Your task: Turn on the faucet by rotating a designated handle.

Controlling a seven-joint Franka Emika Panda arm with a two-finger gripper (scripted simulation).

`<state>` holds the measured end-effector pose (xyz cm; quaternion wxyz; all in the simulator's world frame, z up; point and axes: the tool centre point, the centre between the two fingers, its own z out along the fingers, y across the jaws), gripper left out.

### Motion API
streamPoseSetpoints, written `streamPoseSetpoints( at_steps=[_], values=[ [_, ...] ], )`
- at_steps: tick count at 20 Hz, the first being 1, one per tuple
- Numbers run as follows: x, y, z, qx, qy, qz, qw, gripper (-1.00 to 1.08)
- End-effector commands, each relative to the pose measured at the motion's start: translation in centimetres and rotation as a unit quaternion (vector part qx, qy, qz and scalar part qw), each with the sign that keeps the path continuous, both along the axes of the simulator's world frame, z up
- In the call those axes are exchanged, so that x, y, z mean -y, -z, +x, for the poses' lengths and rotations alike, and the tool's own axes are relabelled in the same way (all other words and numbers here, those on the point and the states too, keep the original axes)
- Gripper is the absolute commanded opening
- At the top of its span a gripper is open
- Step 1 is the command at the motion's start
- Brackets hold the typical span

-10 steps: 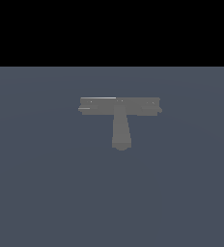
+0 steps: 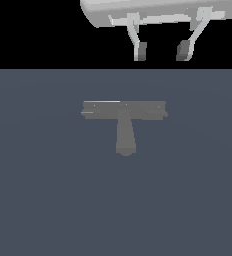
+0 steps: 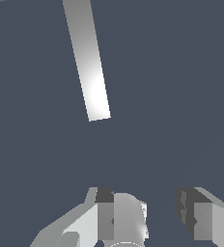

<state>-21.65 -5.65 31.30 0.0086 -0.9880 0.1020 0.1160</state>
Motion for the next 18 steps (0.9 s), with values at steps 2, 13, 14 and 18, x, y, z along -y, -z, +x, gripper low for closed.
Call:
streamPoseSetpoints(
  at_steps=[2,13,14,18],
  values=[
    [1.3,4.6,-0.2,-0.023,0.049,-0.006,0.9985,0.24],
    [7.5,9.5,7.1,0.027,0.259,-0.02,0.9654,0.44],
    [9.6,10.9,7.1,0.027,0.307,-0.021,0.9512,0.75],
    [5.8,13.9,11.1,0.045,0.29,-0.029,0.9555,0.86]
  ],
)
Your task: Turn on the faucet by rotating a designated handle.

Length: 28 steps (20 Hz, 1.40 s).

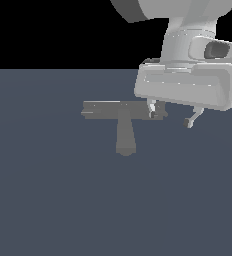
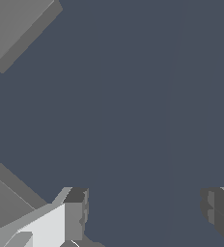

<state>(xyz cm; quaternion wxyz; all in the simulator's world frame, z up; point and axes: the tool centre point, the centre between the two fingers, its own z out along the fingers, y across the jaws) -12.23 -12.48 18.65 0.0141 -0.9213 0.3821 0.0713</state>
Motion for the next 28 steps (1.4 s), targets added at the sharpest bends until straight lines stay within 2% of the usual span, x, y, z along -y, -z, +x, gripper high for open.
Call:
streamPoseSetpoints(
  at_steps=[1,2,3,4,5,6,7,8,9,10,11,12,13,14,15,16,17,18,19,20,21,22,23,24,25,26,27,28],
  values=[
    [-1.7,2.8,2.2,0.009,0.037,0.0,0.9993,0.85],
    [0.0,6.5,-1.5,-0.03,0.032,-0.024,0.9988,0.88],
    [0.2,5.3,3.3,0.005,0.067,-0.019,0.9975,0.75],
    [0.6,4.9,2.9,0.011,0.073,-0.018,0.9971,0.75],
    [4.1,5.6,3.4,0.019,0.091,-0.04,0.9948,0.81],
    [0.0,7.3,4.9,0.026,0.113,-0.013,0.9932,0.5],
    [3.2,7.7,5.7,0.036,0.16,-0.024,0.9861,0.76],
    [3.5,7.6,5.6,0.036,0.165,-0.025,0.9853,0.76],
    [0.6,9.0,6.9,0.041,0.129,-0.019,0.9906,0.89],
    [2.7,9.8,7.0,0.045,0.124,-0.044,0.9902,0.86],
    [-1.8,10.0,8.7,0.057,0.113,-0.026,0.9916,0.83],
    [1.0,11.1,6.8,0.047,0.161,-0.027,0.9854,0.92],
    [2.3,11.3,6.4,0.045,0.173,-0.027,0.9835,0.92],
    [-2.2,11.1,8.9,0.065,0.129,-0.017,0.9893,0.78],
    [-2.4,11.0,8.9,0.066,0.127,-0.016,0.9896,0.78],
    [2.4,12.0,5.4,0.053,0.173,-0.027,0.983,0.55],
    [4.9,12.6,4.7,0.046,0.197,-0.033,0.9787,0.55],
    [2.8,14.7,1.4,0.024,0.156,-0.016,0.9873,0.39],
    [1.9,15.2,1.7,0.02,0.147,-0.013,0.9888,0.39],
    [4.9,15.6,2.3,0.028,0.195,-0.024,0.9802,0.47],
    [8.0,14.7,0.7,0.035,0.231,-0.033,0.9717,0.47],
    [9.1,15.8,-0.9,0.034,0.253,-0.033,0.9663,0.67],
    [10.4,14.2,4.7,0.08,0.268,-0.042,0.9593,0.53],
    [10.6,13.2,4.4,0.09,0.271,-0.044,0.9574,0.53],
    [12.8,14.3,0.7,0.078,0.225,-0.054,0.9697,0.62],
    [10.9,14.9,1.4,0.073,0.206,-0.058,0.9741,0.62],
    [9.7,15.4,6.9,0.093,0.251,-0.059,0.9619,0.51],
    [13.4,13.4,4.0,0.112,0.294,-0.06,0.9473,0.51]
  ],
)
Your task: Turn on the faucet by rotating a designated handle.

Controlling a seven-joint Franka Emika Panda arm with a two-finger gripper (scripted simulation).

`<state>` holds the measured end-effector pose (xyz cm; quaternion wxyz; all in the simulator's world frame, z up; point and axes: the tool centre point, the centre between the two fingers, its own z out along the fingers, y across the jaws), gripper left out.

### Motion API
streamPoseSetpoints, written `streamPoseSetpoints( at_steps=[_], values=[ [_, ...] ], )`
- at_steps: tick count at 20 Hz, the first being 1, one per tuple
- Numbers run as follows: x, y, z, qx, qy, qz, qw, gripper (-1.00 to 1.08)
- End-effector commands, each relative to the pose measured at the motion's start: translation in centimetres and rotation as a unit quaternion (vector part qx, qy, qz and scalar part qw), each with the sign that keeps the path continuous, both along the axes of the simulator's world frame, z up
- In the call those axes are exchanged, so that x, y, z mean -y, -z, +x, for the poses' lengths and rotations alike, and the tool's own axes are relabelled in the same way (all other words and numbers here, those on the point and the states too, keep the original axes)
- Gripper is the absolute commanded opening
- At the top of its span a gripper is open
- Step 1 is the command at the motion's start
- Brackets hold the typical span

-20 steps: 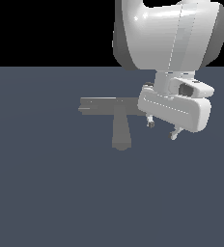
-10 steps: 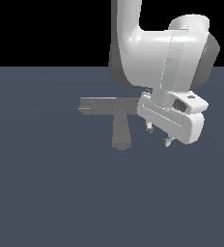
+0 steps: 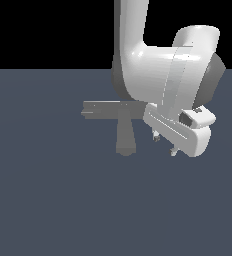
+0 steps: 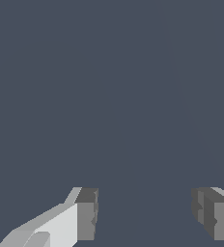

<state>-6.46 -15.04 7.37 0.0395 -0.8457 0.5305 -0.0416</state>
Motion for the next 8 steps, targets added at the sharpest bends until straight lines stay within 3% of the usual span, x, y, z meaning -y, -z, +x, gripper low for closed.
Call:
streamPoseSetpoints(
  at_steps=[1,2,3,4,5,6,7,8],
  values=[
    [8.9,2.5,-0.8,0.019,0.083,-0.014,0.9963,0.59],
    [8.4,2.4,-0.6,0.02,0.078,-0.014,0.9966,0.59],
    [8.8,2.1,0.0,0.035,0.078,-0.02,0.9962,-0.73],
    [4.9,4.9,-4.1,0.006,0.042,-0.001,0.9991,0.72],
    [4.5,5.3,-3.9,0.002,0.037,0.001,0.9993,0.72],
    [9.9,6.0,-5.4,-0.003,-0.011,-0.013,0.9999,-0.71],
    [5.1,6.5,-5.2,-0.008,-0.059,-0.026,0.9979,-0.71],
    [5.7,5.5,-2.2,0.012,-0.066,-0.054,0.9963,-0.57]
  ],
)
